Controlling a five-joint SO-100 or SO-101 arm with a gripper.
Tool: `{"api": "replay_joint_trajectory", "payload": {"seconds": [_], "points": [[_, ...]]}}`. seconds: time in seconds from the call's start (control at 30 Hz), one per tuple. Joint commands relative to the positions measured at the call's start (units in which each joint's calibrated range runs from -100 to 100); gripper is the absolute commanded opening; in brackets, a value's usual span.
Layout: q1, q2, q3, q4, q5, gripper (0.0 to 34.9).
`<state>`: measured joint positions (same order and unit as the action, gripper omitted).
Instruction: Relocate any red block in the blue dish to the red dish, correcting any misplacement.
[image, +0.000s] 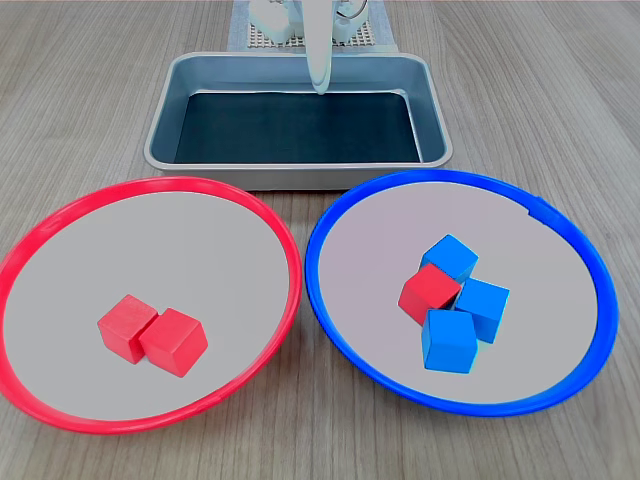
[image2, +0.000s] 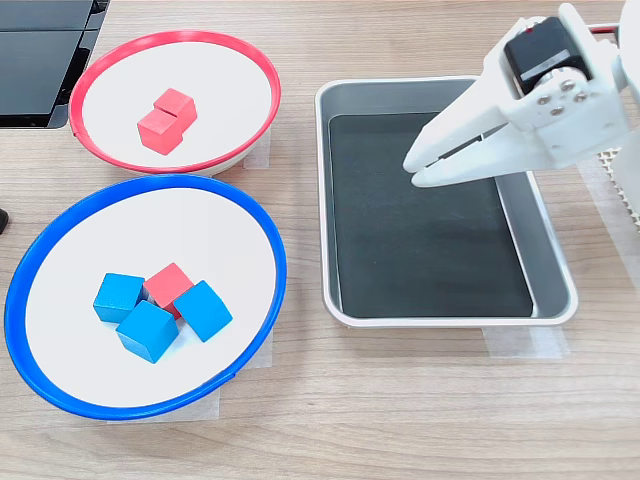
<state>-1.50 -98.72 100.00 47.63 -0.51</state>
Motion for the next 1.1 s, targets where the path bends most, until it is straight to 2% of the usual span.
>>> {"api": "replay_joint_trajectory", "payload": {"seconds": [0.0, 0.77, 0.87, 1.07], "points": [[0.42, -0.26, 0.00, 0.28, -0.10, 0.3], [-0.14, -0.26, 0.00, 0.28, 0.39, 0.3], [-0.14, 2.39, -1.73, -0.79, 3.47, 0.3], [-0.05, 18.17, -18.12, 0.36, 9.72, 0.3]]}}
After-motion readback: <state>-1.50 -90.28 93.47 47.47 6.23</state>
